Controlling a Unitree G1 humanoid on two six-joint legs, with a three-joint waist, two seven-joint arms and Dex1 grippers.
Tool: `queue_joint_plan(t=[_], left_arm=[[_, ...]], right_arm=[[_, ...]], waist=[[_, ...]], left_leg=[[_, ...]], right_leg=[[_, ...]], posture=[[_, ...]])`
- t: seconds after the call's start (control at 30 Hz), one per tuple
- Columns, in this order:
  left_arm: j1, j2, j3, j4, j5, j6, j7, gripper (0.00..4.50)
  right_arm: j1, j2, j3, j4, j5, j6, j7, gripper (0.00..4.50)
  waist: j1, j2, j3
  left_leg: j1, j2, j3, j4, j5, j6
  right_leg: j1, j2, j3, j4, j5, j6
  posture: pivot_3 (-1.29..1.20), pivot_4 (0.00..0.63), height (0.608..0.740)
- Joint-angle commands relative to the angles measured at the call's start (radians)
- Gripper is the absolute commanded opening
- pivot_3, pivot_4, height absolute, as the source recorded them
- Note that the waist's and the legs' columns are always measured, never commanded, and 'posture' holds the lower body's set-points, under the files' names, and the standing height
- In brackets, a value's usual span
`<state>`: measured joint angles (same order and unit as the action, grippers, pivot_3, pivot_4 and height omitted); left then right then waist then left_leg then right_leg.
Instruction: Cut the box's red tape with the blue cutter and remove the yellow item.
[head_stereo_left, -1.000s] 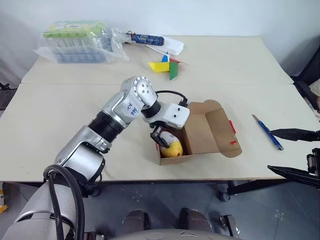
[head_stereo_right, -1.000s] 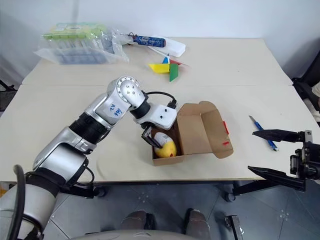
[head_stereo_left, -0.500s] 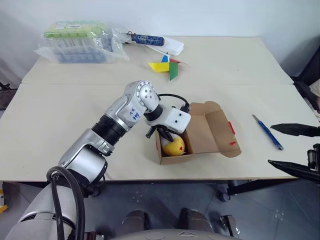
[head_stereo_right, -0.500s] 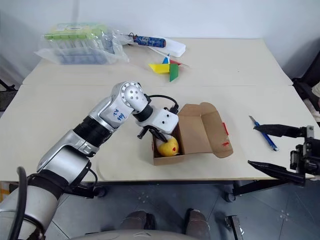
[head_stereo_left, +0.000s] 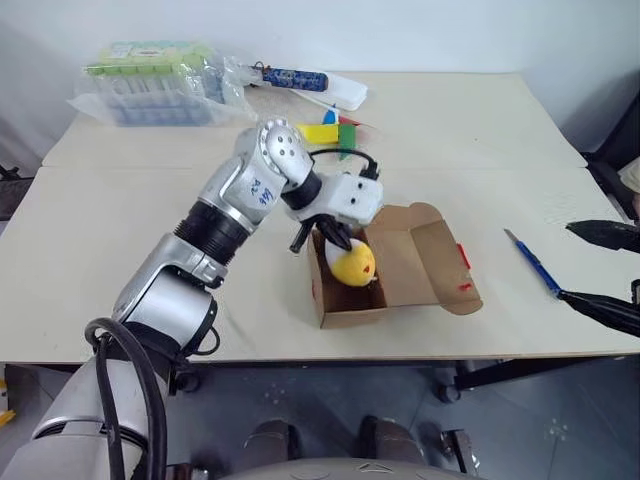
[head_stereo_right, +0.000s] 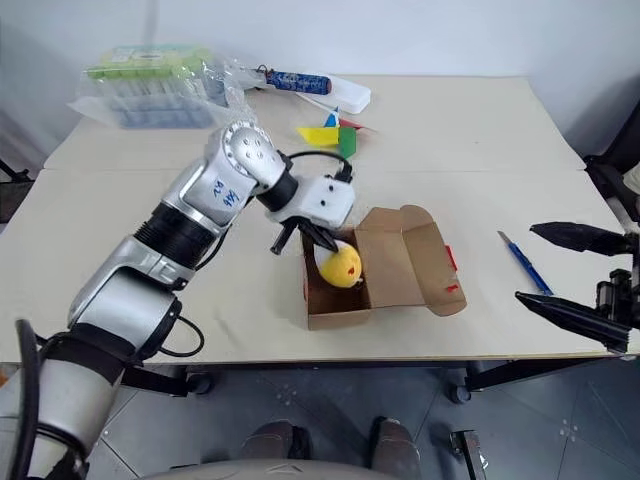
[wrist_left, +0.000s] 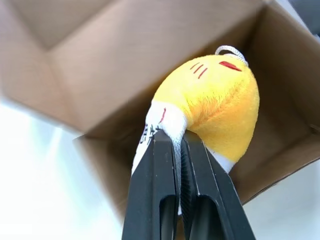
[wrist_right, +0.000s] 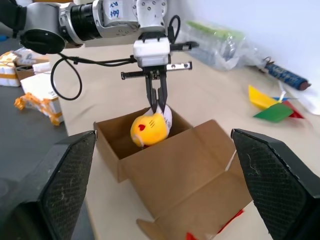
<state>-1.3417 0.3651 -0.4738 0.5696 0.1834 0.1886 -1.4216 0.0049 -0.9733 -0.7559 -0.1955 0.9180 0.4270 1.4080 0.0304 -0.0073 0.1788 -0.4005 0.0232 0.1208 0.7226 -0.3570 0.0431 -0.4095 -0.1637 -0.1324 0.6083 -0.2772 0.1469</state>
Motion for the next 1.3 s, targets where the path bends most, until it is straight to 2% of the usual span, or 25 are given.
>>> queue_joint_plan(t=[0.03, 0.3, 0.47, 0.57, 0.73, 0.87, 1.1, 1.2, 1.3], left_arm=[[-0.065, 0.002, 0.065, 0.027, -0.014, 0.015, 0.064, 0.01], [-0.129, 0.028, 0.233, 0.015, -0.045, 0.272, 0.284, 0.01], [-0.115, 0.089, 0.332, 0.061, 0.005, 0.457, 0.574, 0.01], [-0.045, 0.157, 0.359, 0.032, 0.044, 0.621, 0.7, 0.01], [0.117, 0.249, 0.353, -0.162, 0.075, 0.88, 0.762, 0.01], [0.251, 0.323, 0.333, -0.372, 0.047, 1.126, 0.743, 0.01], [0.447, 0.357, 0.417, -0.642, -0.018, 1.358, 0.814, 0.01], [0.506, 0.382, 0.428, -0.697, -0.047, 1.395, 0.84, 0.73], [0.529, 0.399, 0.437, -0.729, -0.076, 1.416, 0.864, 1.65]], right_arm=[[-0.036, -0.027, -0.031, 0.007, 0.024, 0.009, -0.011, 4.5], [-0.27, -0.055, 0.079, 0.121, 0.054, 0.062, -0.041, 4.5], [-0.395, -0.067, 0.209, 0.232, -0.002, 0.049, 0.04, 4.5], [-0.467, -0.069, 0.298, 0.301, -0.055, 0.027, 0.096, 4.5], [-0.602, -0.05, 0.403, 0.4, -0.104, 0.02, 0.156, 4.5], [-0.721, -0.018, 0.48, 0.482, -0.137, 0.014, 0.198, 4.5], [-0.809, -0.012, 0.581, 0.564, -0.142, -0.008, 0.206, 4.5], [-0.812, -0.022, 0.601, 0.571, -0.135, -0.014, 0.206, 4.5], [-0.81, -0.03, 0.612, 0.577, -0.131, -0.022, 0.206, 4.5]], waist=[[-0.001, 0.0, 0.0], [-0.007, 0.0, 0.0], [-0.008, 0.0, 0.0], [-0.011, 0.0, 0.0], [-0.016, 0.001, 0.0], [-0.011, 0.0, 0.001], [-0.007, 0.0, 0.001], [-0.009, 0.0, 0.001], [-0.01, 0.0, 0.001]], left_leg=[[0.0, 0.0, 0.0, 0.0, 0.0, 0.0], [0.0, 0.0, 0.0, 0.0, 0.0, 0.0], [0.0, 0.0, 0.0, -0.001, 0.0, 0.0], [0.0, 0.0, 0.001, -0.001, 0.0, 0.0], [0.001, 0.0, 0.001, -0.003, 0.001, -0.001], [-0.002, 0.0, 0.001, -0.001, 0.001, -0.002], [-0.003, 0.0, 0.0, -0.001, 0.001, -0.003], [-0.002, 0.0, 0.0, -0.001, 0.001, -0.004], [-0.002, 0.001, 0.0, -0.002, 0.001, -0.004]], right_leg=[[0.0, 0.0, 0.0, 0.0, 0.0, 0.0], [-0.001, 0.0, 0.0, 0.001, 0.0, 0.0], [-0.002, 0.0, 0.0, 0.003, 0.0, 0.0], [-0.002, 0.0, 0.0, 0.003, 0.0, 0.0], [-0.004, 0.0, 0.0, 0.005, 0.0, 0.0], [-0.004, 0.0, -0.001, 0.006, 0.0, 0.0], [-0.004, 0.0, -0.001, 0.009, 0.0, 0.0], [-0.004, 0.0, -0.001, 0.009, 0.0, 0.0], [-0.004, 0.001, -0.001, 0.009, 0.0, 0.0]], posture=[[0.0, 0.15, 0.74], [0.0, 0.15, 0.74], [0.0, 0.15, 0.74], [0.0, 0.15, 0.74], [0.0, 0.15, 0.74], [0.0, 0.15, 0.74], [0.0, 0.15, 0.74], [0.0, 0.15, 0.74], [0.0, 0.15, 0.74]])
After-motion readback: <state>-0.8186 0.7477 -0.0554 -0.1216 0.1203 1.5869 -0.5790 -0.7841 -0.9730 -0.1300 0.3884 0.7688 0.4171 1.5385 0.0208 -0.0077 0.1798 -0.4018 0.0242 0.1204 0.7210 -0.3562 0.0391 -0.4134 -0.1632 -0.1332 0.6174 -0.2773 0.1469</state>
